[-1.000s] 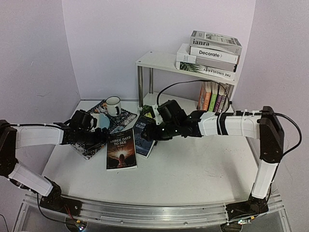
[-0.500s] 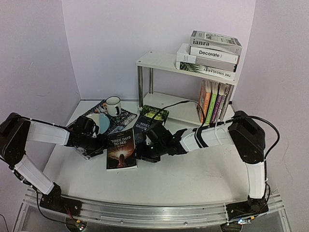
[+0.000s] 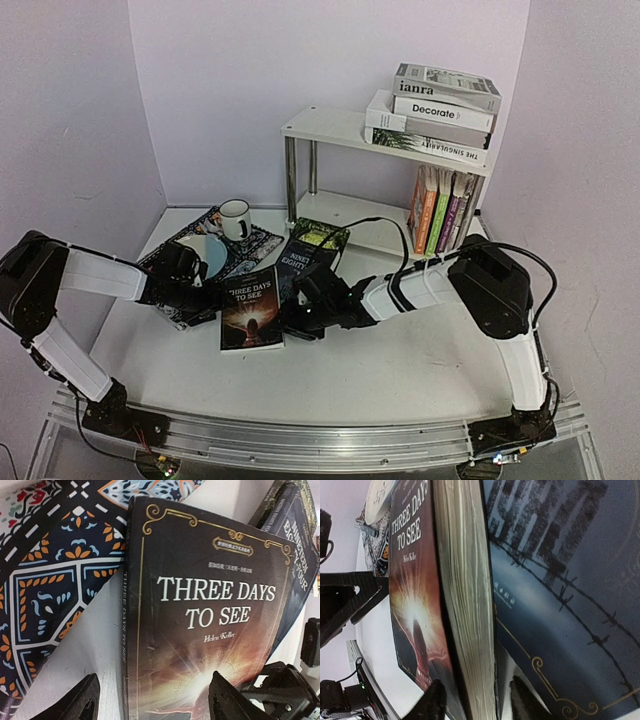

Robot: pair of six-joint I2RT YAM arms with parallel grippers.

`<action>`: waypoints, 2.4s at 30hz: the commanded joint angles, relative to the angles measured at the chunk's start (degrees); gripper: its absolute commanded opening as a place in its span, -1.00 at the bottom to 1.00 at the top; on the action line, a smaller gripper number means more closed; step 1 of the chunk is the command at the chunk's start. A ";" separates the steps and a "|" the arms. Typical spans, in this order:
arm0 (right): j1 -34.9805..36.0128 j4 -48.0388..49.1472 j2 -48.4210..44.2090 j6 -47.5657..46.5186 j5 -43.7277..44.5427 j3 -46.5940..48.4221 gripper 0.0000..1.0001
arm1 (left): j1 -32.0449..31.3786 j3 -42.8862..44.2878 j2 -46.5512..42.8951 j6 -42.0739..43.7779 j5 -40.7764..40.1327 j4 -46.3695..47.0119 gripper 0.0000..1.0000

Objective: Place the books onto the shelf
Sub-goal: Pick up the book from the book pile.

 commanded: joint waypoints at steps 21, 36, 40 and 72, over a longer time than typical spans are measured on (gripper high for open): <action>0.85 12.83 -13.80 -13.54 2.80 -10.83 -1.00 | 0.36 -4.89 -25.99 3.54 -2.20 4.90 0.65; 0.83 17.57 -33.34 -24.23 6.51 -26.15 -1.00 | -0.25 -5.51 -22.41 1.49 15.85 18.41 0.64; 0.74 17.50 -36.44 -23.97 6.20 -26.26 -1.00 | -0.76 -4.64 -20.94 1.24 18.56 19.83 0.62; 0.66 13.47 -45.10 -23.69 -0.97 -20.71 -1.00 | -0.40 -4.02 -23.08 -1.19 24.87 30.43 0.63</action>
